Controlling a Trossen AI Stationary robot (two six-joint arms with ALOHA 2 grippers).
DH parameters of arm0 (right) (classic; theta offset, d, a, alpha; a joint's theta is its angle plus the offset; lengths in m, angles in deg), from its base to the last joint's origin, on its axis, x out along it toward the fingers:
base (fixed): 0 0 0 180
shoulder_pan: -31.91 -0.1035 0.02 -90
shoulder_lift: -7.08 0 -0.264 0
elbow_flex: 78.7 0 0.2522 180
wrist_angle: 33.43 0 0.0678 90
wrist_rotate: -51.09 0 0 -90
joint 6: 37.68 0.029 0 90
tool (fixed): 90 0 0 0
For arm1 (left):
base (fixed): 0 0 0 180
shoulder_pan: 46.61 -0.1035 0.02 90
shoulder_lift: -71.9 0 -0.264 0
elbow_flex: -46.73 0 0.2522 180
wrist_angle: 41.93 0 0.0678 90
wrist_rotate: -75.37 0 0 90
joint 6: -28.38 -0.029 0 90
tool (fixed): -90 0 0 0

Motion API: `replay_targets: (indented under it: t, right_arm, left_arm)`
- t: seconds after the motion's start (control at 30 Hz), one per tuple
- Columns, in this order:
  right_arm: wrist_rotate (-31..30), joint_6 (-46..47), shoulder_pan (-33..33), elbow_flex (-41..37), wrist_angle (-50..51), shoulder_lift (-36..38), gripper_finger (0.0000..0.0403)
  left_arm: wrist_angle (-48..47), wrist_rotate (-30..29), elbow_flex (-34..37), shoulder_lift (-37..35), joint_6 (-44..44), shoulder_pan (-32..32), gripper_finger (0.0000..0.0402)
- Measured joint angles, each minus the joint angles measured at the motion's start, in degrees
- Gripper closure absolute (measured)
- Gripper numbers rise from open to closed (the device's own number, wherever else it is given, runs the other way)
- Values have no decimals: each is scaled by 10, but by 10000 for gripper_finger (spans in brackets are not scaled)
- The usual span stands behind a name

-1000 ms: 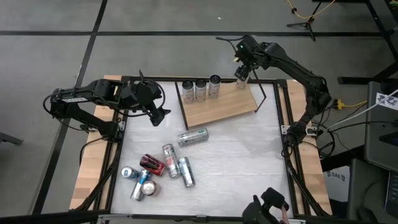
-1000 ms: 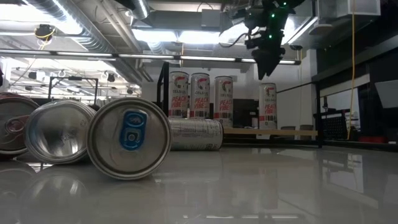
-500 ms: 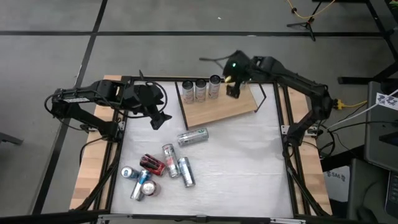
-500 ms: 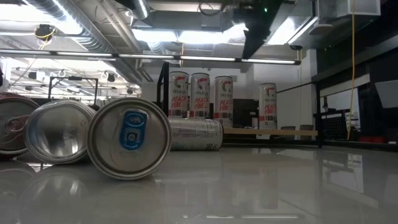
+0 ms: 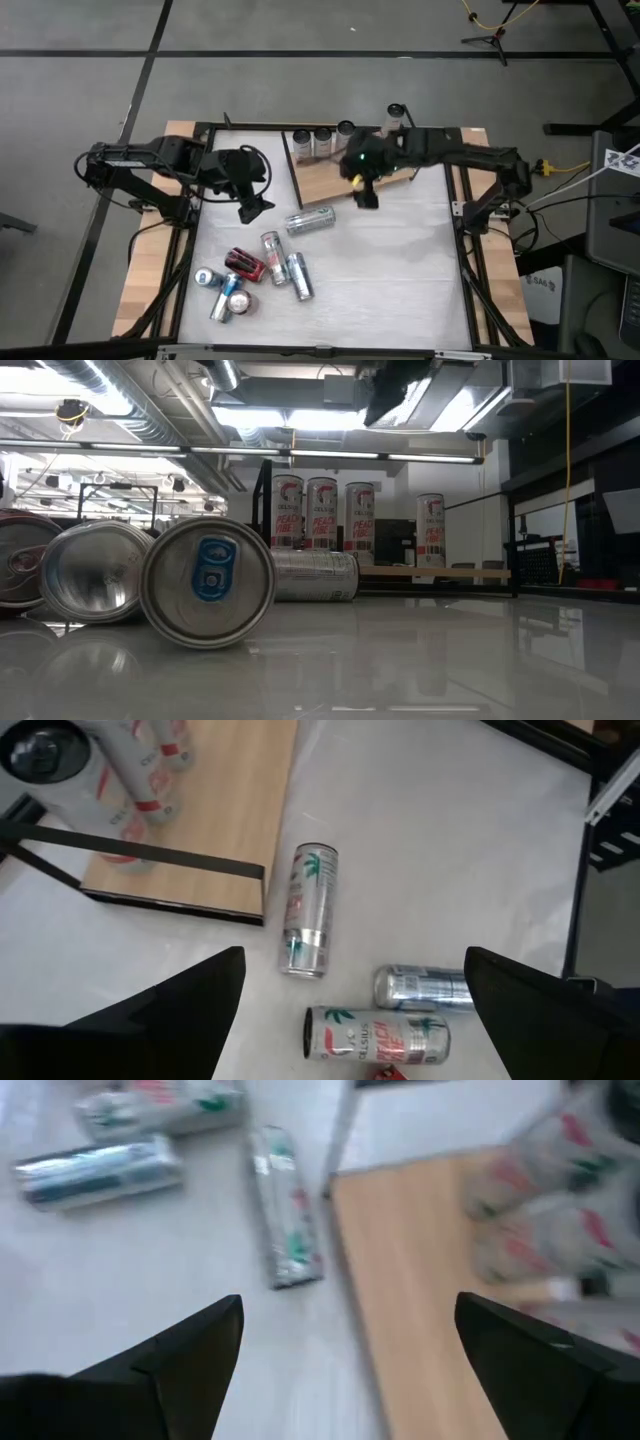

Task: Place canned beverage on shelf
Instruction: Put the white pink soda can on the shelf aligned with the other white pink soda cans

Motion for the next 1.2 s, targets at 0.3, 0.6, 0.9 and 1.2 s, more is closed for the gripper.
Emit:
replay_targets:
  t: [0.3, 0.6, 0.9, 1.2]
  right_arm:
    - [-1, 68, -82, -9, -50, -20, 45]
    - [-17, 101, -127, -8, -47, -10, 45]
    - [-26, 95, -137, -8, 19, 31, 45]
    - [-35, 65, -137, -8, 41, 71, 45]
  left_arm:
    - [0, -1, 0, 19, -1, 36, 32]
    - [11, -40, 21, 83, 17, 55, 32]
    - [178, -44, 193, 98, 31, 46, 32]
    - [381, -49, 328, 100, 27, 11, 32]
